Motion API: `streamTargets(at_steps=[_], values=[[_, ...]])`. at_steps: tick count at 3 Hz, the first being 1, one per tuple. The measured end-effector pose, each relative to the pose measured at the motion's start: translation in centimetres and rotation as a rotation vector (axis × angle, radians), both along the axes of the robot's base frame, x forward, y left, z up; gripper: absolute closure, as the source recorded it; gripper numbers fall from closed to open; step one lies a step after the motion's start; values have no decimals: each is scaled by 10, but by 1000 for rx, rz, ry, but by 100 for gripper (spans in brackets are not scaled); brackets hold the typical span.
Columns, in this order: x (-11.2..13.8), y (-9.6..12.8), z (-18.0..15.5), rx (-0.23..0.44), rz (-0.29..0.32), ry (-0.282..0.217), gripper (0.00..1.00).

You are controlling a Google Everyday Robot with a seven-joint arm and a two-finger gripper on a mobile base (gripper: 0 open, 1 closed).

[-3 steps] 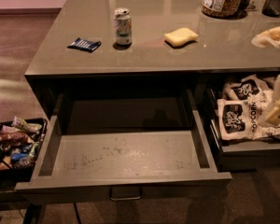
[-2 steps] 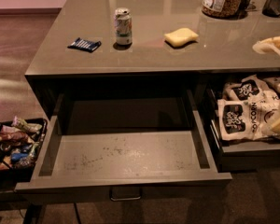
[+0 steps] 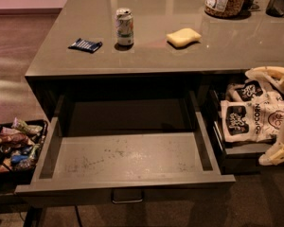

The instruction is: Close top drawer

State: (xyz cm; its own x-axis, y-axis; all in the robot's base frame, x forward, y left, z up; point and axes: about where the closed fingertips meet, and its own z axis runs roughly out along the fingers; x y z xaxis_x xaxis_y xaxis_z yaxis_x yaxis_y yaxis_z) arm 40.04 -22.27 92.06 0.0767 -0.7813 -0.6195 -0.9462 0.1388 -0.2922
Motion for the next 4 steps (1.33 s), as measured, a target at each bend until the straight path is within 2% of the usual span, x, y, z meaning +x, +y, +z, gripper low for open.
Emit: streamTargets(at_steps=[1,4], values=[[0,0,0,0,0,0,19],[0,0,0,0,0,0,89]])
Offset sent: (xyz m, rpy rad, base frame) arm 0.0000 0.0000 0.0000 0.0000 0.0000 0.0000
